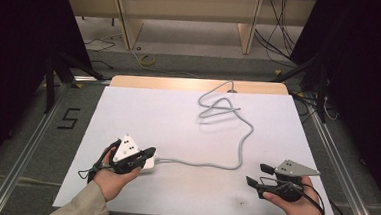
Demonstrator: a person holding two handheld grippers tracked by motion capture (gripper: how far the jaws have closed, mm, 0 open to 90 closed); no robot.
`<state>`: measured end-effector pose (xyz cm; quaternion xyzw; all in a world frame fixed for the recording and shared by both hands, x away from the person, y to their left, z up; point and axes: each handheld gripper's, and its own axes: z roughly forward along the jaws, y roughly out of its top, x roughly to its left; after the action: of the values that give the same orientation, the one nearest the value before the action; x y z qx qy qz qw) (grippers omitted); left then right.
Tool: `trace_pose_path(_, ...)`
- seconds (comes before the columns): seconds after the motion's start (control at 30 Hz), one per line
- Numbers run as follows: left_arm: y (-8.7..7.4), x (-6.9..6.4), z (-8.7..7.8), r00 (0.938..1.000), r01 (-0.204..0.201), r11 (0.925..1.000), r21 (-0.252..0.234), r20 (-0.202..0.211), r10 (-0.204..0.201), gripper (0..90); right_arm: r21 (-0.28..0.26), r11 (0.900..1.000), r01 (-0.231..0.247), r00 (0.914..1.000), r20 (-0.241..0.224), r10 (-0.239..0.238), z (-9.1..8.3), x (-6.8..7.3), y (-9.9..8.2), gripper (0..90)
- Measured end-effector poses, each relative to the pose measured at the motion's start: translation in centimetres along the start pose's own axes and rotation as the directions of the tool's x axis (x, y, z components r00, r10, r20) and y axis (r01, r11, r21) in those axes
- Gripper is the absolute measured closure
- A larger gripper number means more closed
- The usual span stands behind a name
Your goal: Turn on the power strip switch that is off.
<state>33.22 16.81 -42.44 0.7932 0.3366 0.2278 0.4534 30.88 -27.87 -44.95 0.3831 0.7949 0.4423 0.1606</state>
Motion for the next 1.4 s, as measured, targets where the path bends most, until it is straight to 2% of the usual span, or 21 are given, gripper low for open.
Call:
trace_pose_path(0.4, 0.1, 0.2, -0.4, 0.9998, 0.002, 1.0, 0.002, -0.02, -0.002, 89.7, 0.003, 1.0, 0.003, 1.0, 0.0, -0.003, 0.0, 0.0, 0.0, 30.7)
trace_pose_path(0.77, 0.2, 0.4, -0.6, 0.9992, 0.02, 0.9998, 0.002, -0.035, -0.02, 89.7, 0.006, 1.0, 0.003, 1.0, 0.003, -0.003, 0.0, 0.0, 0.0, 30.9)
trace_pose_path(1.4, 0.0, 1.4, -1.0, 0.9968, 0.027, 0.9996, 0.004, -0.076, -0.027, 89.8, 0.01, 0.9999, 0.005, 1.0, 0.004, -0.005, 0.0, 0.0, 0.0, 31.0)
